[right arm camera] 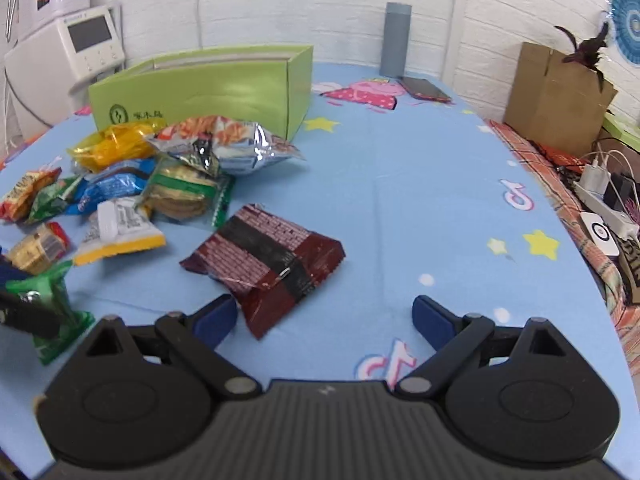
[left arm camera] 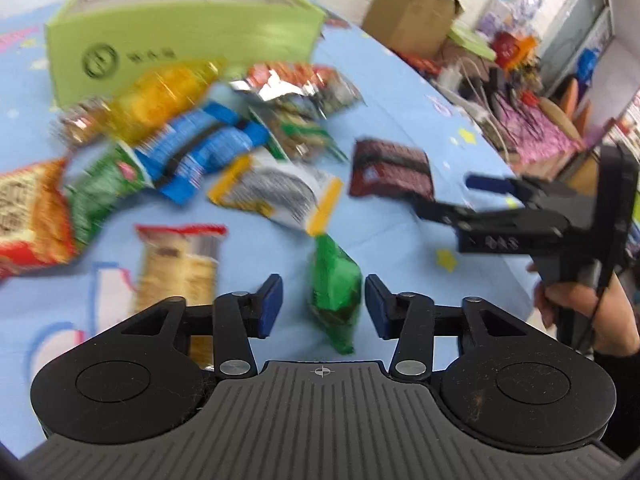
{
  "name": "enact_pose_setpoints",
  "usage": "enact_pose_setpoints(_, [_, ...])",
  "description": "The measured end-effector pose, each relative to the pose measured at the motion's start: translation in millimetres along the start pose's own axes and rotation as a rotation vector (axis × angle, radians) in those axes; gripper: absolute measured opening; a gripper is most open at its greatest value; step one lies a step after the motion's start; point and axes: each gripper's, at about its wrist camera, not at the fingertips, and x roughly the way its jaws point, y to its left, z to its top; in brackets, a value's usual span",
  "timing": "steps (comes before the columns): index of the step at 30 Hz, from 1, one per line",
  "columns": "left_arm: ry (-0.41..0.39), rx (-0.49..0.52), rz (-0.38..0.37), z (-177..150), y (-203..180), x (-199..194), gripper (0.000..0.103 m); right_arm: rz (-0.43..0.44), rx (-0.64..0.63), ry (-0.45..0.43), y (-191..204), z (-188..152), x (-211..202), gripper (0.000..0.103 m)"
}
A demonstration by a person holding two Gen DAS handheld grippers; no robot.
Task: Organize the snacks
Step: 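Grasp the dark red chocolate bar with the left tool, then drop the chocolate bar into the green box with the left tool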
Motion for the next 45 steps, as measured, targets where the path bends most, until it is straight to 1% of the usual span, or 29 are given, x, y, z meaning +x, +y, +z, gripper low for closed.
enact_pose_setpoints(2, [-0.061,-0.012,0.005,12.8,-0.8,-12.7,0.042,0.046,0.042,-0.025,-1.3,1.2,-6.5,0.093])
enact_pose_setpoints(3, [-0.090,-0.006,-0.010,23.5,-3.5,-15.9,0.044,0.071,0.054,-0.035,0.1,2.9,-6.8,0.093])
enact_pose_setpoints(5, [-0.110,0.018,-0.049,43.4,-13.2,-11.9,0.045,0.101,0.068,-0.042,5.7,6.9,-2.8,0.093])
enact_pose_setpoints(6, [-0.107,0.041,-0.079,55.7,-19.2,-3.4,0.045,0.106,0.068,-0.043,8.6,7.7,-0.5,0.093])
enact_pose_setpoints(7, [-0.086,0.054,-0.101,66.4,-25.4,8.3,0.044,0.110,0.066,-0.041,12.3,8.6,2.4,0.093])
enact_pose_setpoints(9, [-0.015,0.077,-0.129,83.1,-34.8,37.9,0.040,0.104,0.058,-0.039,18.2,8.2,4.6,0.093])
enact_pose_setpoints(10, [0.022,0.086,-0.133,88.5,-38.9,53.4,0.037,0.102,0.054,-0.042,19.6,7.5,4.3,0.093])
enact_pose_setpoints(12, [0.078,0.108,-0.120,94.7,-45.6,77.6,0.036,0.093,0.061,-0.041,18.6,6.3,4.1,0.093])
enact_pose_setpoints(14, [0.110,0.118,-0.117,98.1,-48.3,94.3,0.036,0.087,0.069,-0.035,16.2,6.1,6.3,0.087])
enact_pose_setpoints(17, [0.137,0.120,-0.122,97.7,-48.2,112.8,0.037,0.089,0.060,-0.022,16.1,7.9,14.3,0.079])
enact_pose_setpoints(18, [0.140,0.112,-0.140,97.0,-46.5,115.5,0.035,0.076,0.036,-0.023,19.1,8.8,16.2,0.078])
enact_pose_setpoints(19, [0.139,0.110,-0.159,96.1,-44.8,115.7,0.028,0.066,0.017,-0.021,21.6,9.6,17.2,0.074])
enact_pose_setpoints(20, [0.140,0.102,-0.178,95.4,-42.8,114.8,0.024,0.071,0.016,-0.022,22.3,10.2,17.0,0.069])
enact_pose_setpoints(21, [0.137,0.091,-0.182,94.4,-41.6,112.6,0.018,0.083,0.025,-0.023,22.1,10.8,15.8,0.066])
enact_pose_setpoints(22, [0.131,0.098,-0.180,93.4,-42.1,109.0,0.017,0.091,0.032,-0.022,22.9,11.2,14.4,0.063])
enact_pose_setpoints(23, [0.121,0.114,-0.171,91.8,-44.4,105.5,0.016,0.097,0.028,-0.023,24.9,11.5,13.2,0.060])
enact_pose_setpoints(25, [0.098,0.131,-0.142,89.6,-48.9,96.6,0.015,0.105,0.028,-0.028,29.8,13.5,9.6,0.060])
enact_pose_setpoints(28, [0.022,0.145,-0.127,94.1,-50.6,69.7,0.015,0.103,0.013,-0.075,38.8,24.0,-4.5,0.061])
enact_pose_setpoints(30, [-0.045,0.130,-0.116,108.9,-44.0,47.2,0.015,0.114,-0.018,-0.118,44.2,43.5,-13.2,0.061])
enact_pose_setpoints(33, [-0.140,0.102,-0.067,141.6,-22.4,18.3,0.016,0.135,-0.111,-0.187,62.1,90.1,-11.7,0.061])
enact_pose_setpoints(35, [-0.182,0.073,-0.025,165.7,0.6,7.8,0.016,0.168,-0.164,-0.214,75.9,124.4,1.0,0.062])
enact_pose_setpoints(37, [-0.202,0.030,0.008,187.6,27.8,4.8,0.016,0.200,-0.196,-0.221,87.8,154.3,19.4,0.062])
enact_pose_setpoints(40, [-0.216,-0.008,0.066,213.4,62.5,12.3,0.016,0.243,-0.231,-0.203,105.1,193.2,56.8,0.061])
enact_pose_setpoints(42, [-0.219,-0.025,0.104,225.1,84.7,23.4,0.017,0.260,-0.247,-0.178,116.6,212.6,84.9,0.061])
enact_pose_setpoints(44, [-0.224,-0.034,0.149,232.4,101.0,35.0,0.021,0.281,-0.254,-0.154,124.7,225.5,111.1,0.062])
enact_pose_setpoints(45, [-0.232,-0.034,0.182,233.0,106.1,37.9,0.034,0.293,-0.248,-0.146,126.3,229.6,121.0,0.063])
